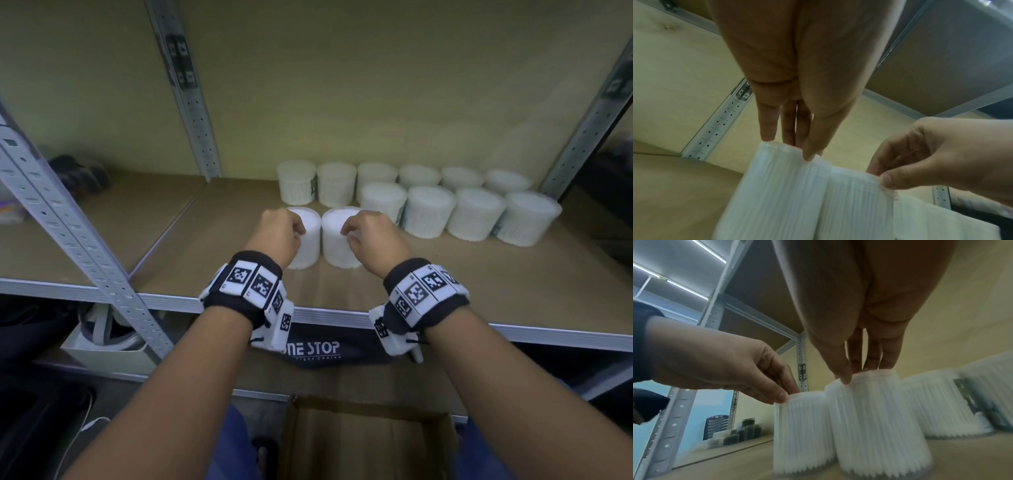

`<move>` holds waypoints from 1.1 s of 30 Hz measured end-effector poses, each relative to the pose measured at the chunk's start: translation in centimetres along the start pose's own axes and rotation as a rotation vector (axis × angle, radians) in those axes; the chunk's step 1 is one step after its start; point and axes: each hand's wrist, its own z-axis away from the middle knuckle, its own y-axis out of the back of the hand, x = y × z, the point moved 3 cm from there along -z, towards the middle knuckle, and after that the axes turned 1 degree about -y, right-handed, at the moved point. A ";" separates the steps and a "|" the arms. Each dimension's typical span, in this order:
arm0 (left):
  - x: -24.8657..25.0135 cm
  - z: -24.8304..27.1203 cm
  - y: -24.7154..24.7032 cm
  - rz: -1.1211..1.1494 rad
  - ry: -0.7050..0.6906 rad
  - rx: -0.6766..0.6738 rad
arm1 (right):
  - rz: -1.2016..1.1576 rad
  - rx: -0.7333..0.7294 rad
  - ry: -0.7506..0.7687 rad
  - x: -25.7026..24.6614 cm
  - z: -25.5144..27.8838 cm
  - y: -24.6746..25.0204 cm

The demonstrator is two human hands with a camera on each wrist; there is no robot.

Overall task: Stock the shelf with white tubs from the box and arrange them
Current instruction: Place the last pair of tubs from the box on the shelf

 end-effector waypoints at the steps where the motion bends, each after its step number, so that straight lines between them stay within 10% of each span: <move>1: -0.2 -0.7 -0.1 0.001 0.002 0.001 | -0.005 0.005 -0.005 0.0 -0.6 -0.2; 33: -2.8 -10.7 -1.7 -0.001 -0.079 0.014 | -0.009 0.033 -0.026 1.4 -10.1 -3.3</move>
